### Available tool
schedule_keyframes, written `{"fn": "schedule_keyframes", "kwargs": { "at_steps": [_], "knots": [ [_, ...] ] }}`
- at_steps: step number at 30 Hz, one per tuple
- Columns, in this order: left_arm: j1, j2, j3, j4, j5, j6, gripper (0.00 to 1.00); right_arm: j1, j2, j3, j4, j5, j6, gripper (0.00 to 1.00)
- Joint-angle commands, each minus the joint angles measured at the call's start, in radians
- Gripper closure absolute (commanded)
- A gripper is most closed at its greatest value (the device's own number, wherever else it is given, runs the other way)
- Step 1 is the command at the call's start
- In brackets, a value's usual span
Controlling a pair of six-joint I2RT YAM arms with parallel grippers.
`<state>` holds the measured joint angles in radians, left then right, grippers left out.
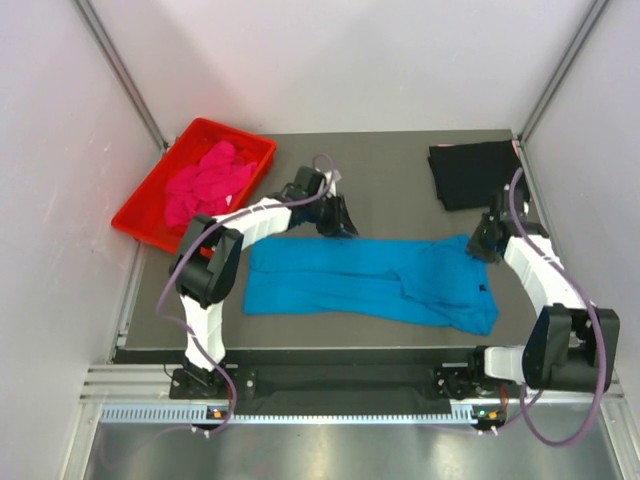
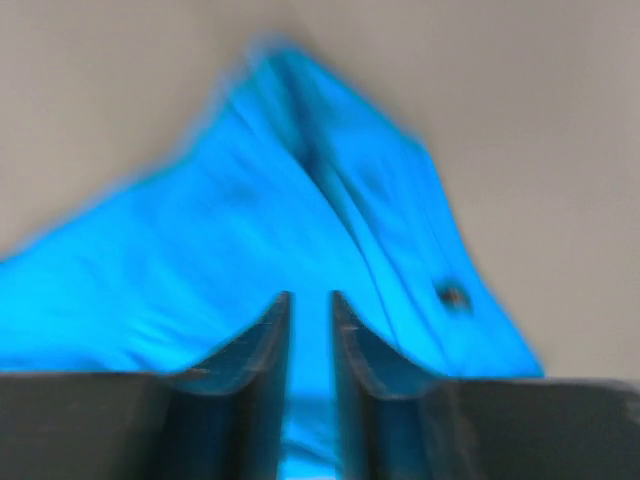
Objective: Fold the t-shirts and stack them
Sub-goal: Fold the tshirt
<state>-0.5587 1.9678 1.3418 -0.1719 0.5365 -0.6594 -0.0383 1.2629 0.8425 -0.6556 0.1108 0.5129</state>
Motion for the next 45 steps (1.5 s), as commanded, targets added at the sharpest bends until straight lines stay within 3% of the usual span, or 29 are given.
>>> {"fn": "schedule_keyframes", "kwargs": {
  "at_steps": [1, 7, 13, 17, 24, 34, 45],
  "knots": [
    [0.055, 0.037, 0.060, -0.069, -0.060, 0.081, 0.69, -0.066, 0.059, 0.073, 0.184, -0.179, -0.198, 0.73],
    [0.085, 0.071, 0.020, -0.041, -0.050, 0.086, 0.70, -0.199, 0.222, 0.118, 0.289, -0.495, -0.306, 0.59],
    [0.083, 0.043, 0.023, -0.043, -0.061, 0.098, 0.70, -0.256, 0.331, 0.161, 0.292, -0.583, -0.364, 0.65],
    [0.069, 0.007, 0.039, -0.048, -0.075, 0.090, 0.70, -0.235, 0.328, 0.199, 0.295, -0.501, -0.341, 0.69],
    [0.039, 0.017, 0.031, -0.006, -0.049, 0.069, 0.70, -0.160, 0.339, 0.262, 0.228, -0.270, -0.343, 0.67],
    [0.039, 0.075, 0.002, 0.018, -0.044, 0.080, 0.71, -0.083, 0.458, 0.375, 0.152, -0.231, -0.399, 0.67],
    [0.040, 0.111, -0.003, 0.000, -0.073, 0.090, 0.71, -0.068, 0.504, 0.385, 0.103, -0.177, -0.433, 0.69]
  ]
}}
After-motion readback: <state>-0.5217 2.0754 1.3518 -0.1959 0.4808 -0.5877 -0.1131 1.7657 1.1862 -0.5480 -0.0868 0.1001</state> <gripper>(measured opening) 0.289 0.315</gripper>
